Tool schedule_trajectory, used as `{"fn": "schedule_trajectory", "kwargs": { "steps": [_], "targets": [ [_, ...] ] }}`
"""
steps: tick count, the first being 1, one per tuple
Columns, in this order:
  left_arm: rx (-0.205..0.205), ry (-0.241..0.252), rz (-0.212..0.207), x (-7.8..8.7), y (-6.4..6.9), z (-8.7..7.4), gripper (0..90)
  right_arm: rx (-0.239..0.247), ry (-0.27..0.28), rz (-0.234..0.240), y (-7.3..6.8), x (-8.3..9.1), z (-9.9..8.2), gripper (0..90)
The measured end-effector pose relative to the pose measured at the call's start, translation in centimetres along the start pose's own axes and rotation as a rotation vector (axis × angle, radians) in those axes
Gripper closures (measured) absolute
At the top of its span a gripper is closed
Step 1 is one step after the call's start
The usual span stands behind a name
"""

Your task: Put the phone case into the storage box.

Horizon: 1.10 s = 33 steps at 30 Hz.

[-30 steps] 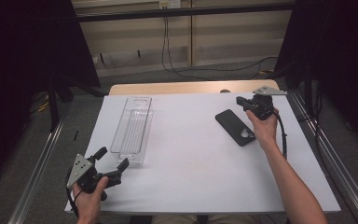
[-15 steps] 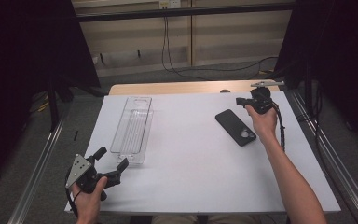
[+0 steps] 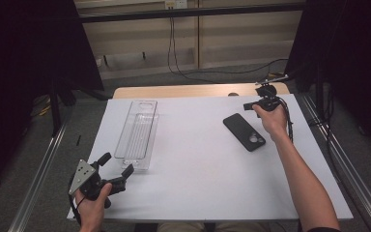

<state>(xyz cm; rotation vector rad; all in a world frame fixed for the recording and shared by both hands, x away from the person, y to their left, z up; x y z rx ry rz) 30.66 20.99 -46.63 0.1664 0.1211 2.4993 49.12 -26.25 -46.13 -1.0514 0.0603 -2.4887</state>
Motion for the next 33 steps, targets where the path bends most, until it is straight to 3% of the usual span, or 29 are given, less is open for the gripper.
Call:
{"fn": "schedule_trajectory", "kwargs": {
  "steps": [1, 4, 6, 8, 10, 12, 13, 19, 22, 33],
  "targets": [
    [-0.006, 0.0, -0.001, 0.0, 0.0, 0.0, 2.9, -0.018, -0.046, -0.007, 0.1, -0.2, -0.1, 90.0],
    [-0.006, -0.002, -0.002, 0.0, 0.0, 0.0, 2.9, -0.02, -0.085, -0.003, 0.2, -0.6, -0.2, 90.0],
    [-0.006, -0.005, 0.002, 0.0, 0.0, 0.0, 2.9, -0.035, -0.149, -0.002, 0.3, -1.0, -0.3, 90.0],
    [-0.006, -0.005, 0.002, 0.0, 0.0, 0.0, 2.9, -0.023, -0.16, 0.006, 0.4, -1.3, -0.3, 90.0],
    [-0.005, -0.005, 0.0, 0.0, 0.0, 0.0, 2.9, -0.051, -0.194, -0.005, 0.4, -1.5, 0.0, 90.0],
    [-0.001, -0.003, -0.002, 0.0, 0.0, 0.0, 2.9, -0.026, -0.187, 0.0, 0.7, -1.8, 0.2, 90.0],
    [-0.004, 0.0, 0.01, 0.0, -0.1, 0.0, 2.9, -0.05, -0.208, -0.019, 0.8, -1.9, 0.3, 90.0],
    [-0.003, 0.0, 0.008, 0.0, -0.1, 0.0, 2.9, -0.061, -0.232, -0.041, 1.5, -2.7, 0.2, 90.0],
    [-0.003, -0.004, -0.005, 0.0, 0.0, 0.0, 2.9, -0.055, -0.248, -0.05, 2.0, -3.3, -0.1, 90.0],
    [-0.014, -0.011, 0.006, -0.3, -0.1, -0.1, 2.9, -0.047, -0.291, -0.106, 2.7, -5.2, -1.3, 90.0]
  ]
}}
Point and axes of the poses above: each handheld gripper's, and its own axes: x roughly backward along the jaws, z roughly out of its top, y roughly to its right, the point moved 7 cm from there along -x, roughly forward along the jaws, and after that the axes turned 3 degrees about y, right-handed, at the moved point
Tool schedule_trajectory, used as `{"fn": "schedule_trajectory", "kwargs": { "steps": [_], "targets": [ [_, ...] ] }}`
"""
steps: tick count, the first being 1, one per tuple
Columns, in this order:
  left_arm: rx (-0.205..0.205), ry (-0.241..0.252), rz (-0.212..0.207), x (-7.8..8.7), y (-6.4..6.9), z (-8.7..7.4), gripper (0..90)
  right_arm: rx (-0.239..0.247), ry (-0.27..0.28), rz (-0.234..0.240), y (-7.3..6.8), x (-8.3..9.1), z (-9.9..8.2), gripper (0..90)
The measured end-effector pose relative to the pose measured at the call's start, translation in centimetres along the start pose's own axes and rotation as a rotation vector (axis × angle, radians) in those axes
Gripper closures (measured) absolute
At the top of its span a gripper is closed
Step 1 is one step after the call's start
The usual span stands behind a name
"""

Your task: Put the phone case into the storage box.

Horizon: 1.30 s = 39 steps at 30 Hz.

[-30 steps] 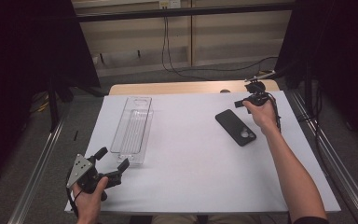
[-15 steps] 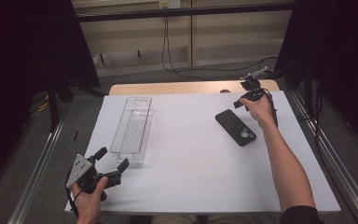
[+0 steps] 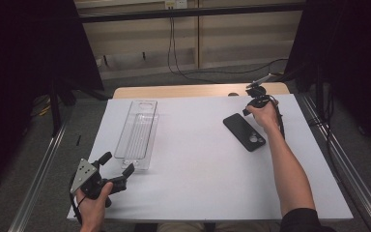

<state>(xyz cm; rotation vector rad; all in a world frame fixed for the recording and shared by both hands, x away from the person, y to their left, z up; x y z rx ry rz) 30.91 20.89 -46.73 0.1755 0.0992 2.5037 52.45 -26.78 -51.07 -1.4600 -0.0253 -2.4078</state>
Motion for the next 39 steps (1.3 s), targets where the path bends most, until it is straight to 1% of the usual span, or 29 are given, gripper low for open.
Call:
{"fn": "schedule_trajectory", "kwargs": {
  "steps": [1, 2, 4, 6, 7, 8, 9, 10, 11, 12, 13, 14, 15, 19, 21, 22, 25, 26, 27, 29, 31, 32, 33, 34, 35, 36, 37, 38, 39],
  "targets": [
    [-0.004, -0.005, -0.009, 0.0, 0.1, 0.0, 2.9, -0.001, -0.001, -0.006, 0.0, -0.2, 0.0, 90.0],
    [-0.003, -0.004, -0.006, 0.0, 0.1, -0.1, 2.9, 0.013, 0.008, -0.006, 0.0, -0.4, 0.1, 90.0],
    [-0.005, -0.005, -0.009, 0.0, 0.1, -0.1, 2.9, 0.012, -0.001, -0.014, 0.0, -0.5, 0.0, 90.0],
    [-0.002, -0.005, -0.002, 0.1, 0.0, -0.1, 2.9, 0.005, -0.002, -0.016, 0.0, -0.6, 0.0, 90.0],
    [0.015, 0.009, 0.0, 0.0, 0.1, 0.0, 2.9, 0.012, 0.002, -0.026, 0.0, -0.9, 0.0, 90.0],
    [0.009, 0.005, 0.002, 0.0, 0.0, 0.0, 2.9, -0.004, -0.015, -0.037, -0.1, -0.8, -0.1, 90.0],
    [0.009, 0.005, 0.002, 0.0, 0.0, 0.0, 2.9, -0.004, -0.015, -0.037, -0.1, -0.8, -0.1, 90.0],
    [0.009, 0.007, 0.005, 0.1, -0.1, 0.0, 2.9, 0.016, 0.003, -0.027, -0.1, -1.1, 0.0, 90.0],
    [0.009, 0.007, 0.005, 0.1, -0.1, 0.0, 2.9, 0.016, 0.003, -0.027, -0.1, -1.1, 0.0, 90.0],
    [0.008, 0.005, 0.008, 0.1, -0.1, 0.0, 2.9, 0.029, -0.001, -0.04, 0.0, -1.2, 0.0, 90.0],
    [0.011, 0.006, 0.005, 0.0, 0.0, 0.0, 2.9, 0.017, 0.004, -0.036, -0.1, -1.2, 0.0, 90.0],
    [0.009, 0.006, 0.005, 0.0, 0.0, 0.0, 2.9, 0.008, -0.009, -0.044, -0.2, -1.1, -0.1, 90.0],
    [0.0, -0.002, 0.003, 0.1, 0.0, 0.0, 2.9, 0.007, -0.01, -0.043, -0.2, -1.1, -0.1, 90.0],
    [-0.001, -0.003, 0.002, 0.1, -0.1, 0.0, 2.9, 0.021, -0.004, -0.047, -0.3, -1.2, -0.1, 90.0],
    [0.0, -0.003, 0.002, 0.1, -0.1, 0.0, 2.9, 0.017, 0.001, -0.04, -0.5, -1.3, -0.1, 90.0],
    [0.0, -0.004, 0.003, 0.1, 0.0, 0.0, 2.9, 0.024, -0.007, -0.048, -0.6, -1.4, -0.1, 90.0],
    [-0.001, -0.002, 0.007, 0.1, -0.1, 0.0, 3.0, 0.038, -0.007, -0.044, -0.9, -1.6, -0.1, 90.0],
    [0.001, -0.001, -0.001, 0.1, 0.0, 0.0, 3.0, 0.035, -0.003, -0.039, -1.0, -1.7, -0.1, 90.0],
    [0.001, -0.001, 0.0, 0.1, -0.1, 0.0, 3.0, 0.042, -0.013, -0.024, -1.3, -1.9, -0.2, 90.0],
    [0.004, -0.002, 0.0, 0.1, 0.0, 0.0, 3.0, 0.059, -0.009, -0.044, -1.4, -2.0, -0.2, 90.0],
    [0.004, -0.002, 0.003, 0.1, -0.1, 0.0, 3.0, 0.051, -0.016, -0.042, -1.6, -1.9, -0.3, 90.0],
    [0.004, -0.003, 0.0, 0.1, -0.1, 0.0, 3.0, 0.053, -0.016, -0.031, -1.6, -1.9, -0.4, 90.0],
    [0.004, -0.003, 0.0, 0.1, -0.1, 0.0, 3.0, 0.066, -0.01, -0.036, -1.6, -2.0, -0.4, 90.0],
    [0.0, -0.004, 0.003, 0.1, -0.1, 0.0, 3.0, 0.066, -0.01, -0.036, -1.6, -2.0, -0.4, 90.0],
    [0.003, -0.005, 0.003, 0.1, -0.1, -0.1, 3.0, 0.057, -0.008, -0.022, -1.9, -2.0, -0.4, 90.0],
    [0.007, -0.001, 0.007, 0.0, -0.1, 0.0, 3.0, 0.057, -0.008, -0.022, -1.9, -2.0, -0.4, 90.0],
    [0.002, -0.004, 0.008, 0.0, -0.1, -0.1, 3.0, 0.063, 0.003, -0.023, -2.1, -2.1, -0.4, 90.0],
    [0.014, 0.005, 0.004, -0.1, 0.0, 0.0, 3.0, 0.068, -0.009, -0.014, -2.4, -2.0, -0.5, 90.0],
    [0.008, 0.0, 0.008, -0.1, 0.0, -0.1, 3.0, 0.068, -0.006, -0.013, -2.6, -2.1, -0.5, 90.0]
  ]
}}
Point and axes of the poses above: each handheld gripper's, and its own axes: x roughly backward along the jaws, z roughly out of its top, y roughly to its right, the point moved 7 cm from there along -x, roughly forward along the jaws, and after that the axes turned 3 degrees about y, right-handed, at the moved point
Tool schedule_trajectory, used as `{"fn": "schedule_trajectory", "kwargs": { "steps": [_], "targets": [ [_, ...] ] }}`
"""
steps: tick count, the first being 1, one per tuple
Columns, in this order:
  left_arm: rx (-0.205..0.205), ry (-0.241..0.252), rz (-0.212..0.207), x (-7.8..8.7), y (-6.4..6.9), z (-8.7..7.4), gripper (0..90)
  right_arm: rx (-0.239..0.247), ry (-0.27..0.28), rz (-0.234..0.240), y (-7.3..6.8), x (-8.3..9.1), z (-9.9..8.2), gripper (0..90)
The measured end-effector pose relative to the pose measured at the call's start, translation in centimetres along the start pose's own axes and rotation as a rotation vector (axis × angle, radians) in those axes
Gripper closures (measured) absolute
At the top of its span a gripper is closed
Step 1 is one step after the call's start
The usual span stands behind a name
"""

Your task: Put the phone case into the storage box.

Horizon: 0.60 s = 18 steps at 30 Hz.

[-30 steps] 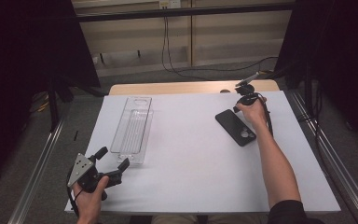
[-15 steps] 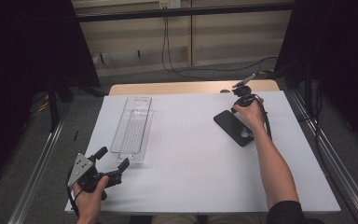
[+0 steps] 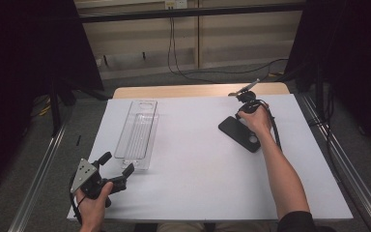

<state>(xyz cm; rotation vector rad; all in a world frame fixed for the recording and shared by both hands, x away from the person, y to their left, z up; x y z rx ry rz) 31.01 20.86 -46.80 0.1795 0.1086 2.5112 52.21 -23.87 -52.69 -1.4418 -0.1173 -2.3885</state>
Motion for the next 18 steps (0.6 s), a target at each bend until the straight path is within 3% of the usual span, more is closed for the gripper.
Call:
{"fn": "schedule_trajectory", "kwargs": {
  "steps": [11, 18],
  "targets": [
    [0.001, 0.002, -0.004, -0.1, 0.1, 0.0, 3.0, 0.062, -0.008, 0.04, -2.3, -0.4, 0.2, 90.0],
    [-0.003, 0.001, -0.005, -0.1, 0.0, 0.0, 3.0, 0.088, -0.015, 0.046, -3.0, -0.4, 0.1, 90.0]
  ]
}}
Point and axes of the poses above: each handheld gripper's, and its own axes: x roughly backward along the jaws, z roughly out of its top, y roughly to its right, the point moved 7 cm from there along -x, roughly forward along the jaws, and after that the axes turned 3 degrees about y, right-handed, at the moved point
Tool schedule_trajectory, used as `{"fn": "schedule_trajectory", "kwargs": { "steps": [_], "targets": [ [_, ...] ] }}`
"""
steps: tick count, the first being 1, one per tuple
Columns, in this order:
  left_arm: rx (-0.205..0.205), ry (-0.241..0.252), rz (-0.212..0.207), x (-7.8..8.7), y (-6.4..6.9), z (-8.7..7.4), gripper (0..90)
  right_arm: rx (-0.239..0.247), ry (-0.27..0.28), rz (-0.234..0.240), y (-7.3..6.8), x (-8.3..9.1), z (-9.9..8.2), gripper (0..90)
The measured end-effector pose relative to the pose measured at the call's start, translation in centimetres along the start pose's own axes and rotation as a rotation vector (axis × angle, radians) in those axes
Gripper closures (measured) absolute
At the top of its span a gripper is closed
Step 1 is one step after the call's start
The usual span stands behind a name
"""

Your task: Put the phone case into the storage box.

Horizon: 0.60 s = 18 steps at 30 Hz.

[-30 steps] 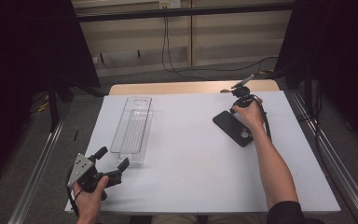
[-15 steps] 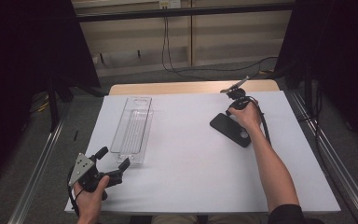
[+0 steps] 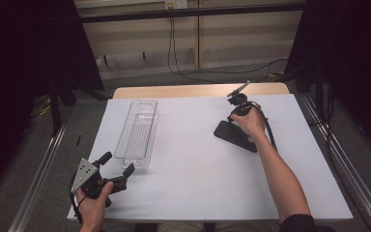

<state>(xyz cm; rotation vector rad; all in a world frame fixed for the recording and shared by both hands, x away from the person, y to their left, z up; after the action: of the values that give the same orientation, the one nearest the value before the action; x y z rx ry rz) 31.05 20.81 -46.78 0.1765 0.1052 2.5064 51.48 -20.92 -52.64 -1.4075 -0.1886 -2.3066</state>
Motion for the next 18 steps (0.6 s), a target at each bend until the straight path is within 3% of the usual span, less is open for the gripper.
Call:
{"fn": "schedule_trajectory", "kwargs": {
  "steps": [3, 6, 8, 18],
  "targets": [
    [-0.001, -0.002, 0.0, 0.0, 0.0, 0.0, 3.0, 0.007, 0.011, 0.023, -0.7, -0.2, 0.1, 90.0],
    [-0.007, -0.005, -0.001, 0.0, 0.0, 0.0, 3.0, 0.041, 0.011, 0.0, -1.0, -0.3, 0.3, 90.0],
    [-0.001, -0.001, 0.001, 0.0, 0.0, 0.0, 3.0, 0.017, 0.0, -0.007, -1.3, -0.3, 0.3, 90.0],
    [0.005, 0.001, 0.009, 0.0, 0.0, 0.0, 3.0, 0.033, 0.037, 0.002, -1.8, -0.7, 0.7, 90.0]
  ]
}}
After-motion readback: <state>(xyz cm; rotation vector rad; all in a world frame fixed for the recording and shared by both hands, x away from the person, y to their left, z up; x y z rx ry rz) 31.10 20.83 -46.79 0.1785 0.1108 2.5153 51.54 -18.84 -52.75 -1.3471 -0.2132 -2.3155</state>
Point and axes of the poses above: each handheld gripper's, and its own axes: x roughly backward along the jaws, z roughly out of its top, y roughly to its right, the point moved 7 cm from there along -x, roughly forward along the jaws, and after that the axes turned 3 degrees about y, right-handed, at the moved point
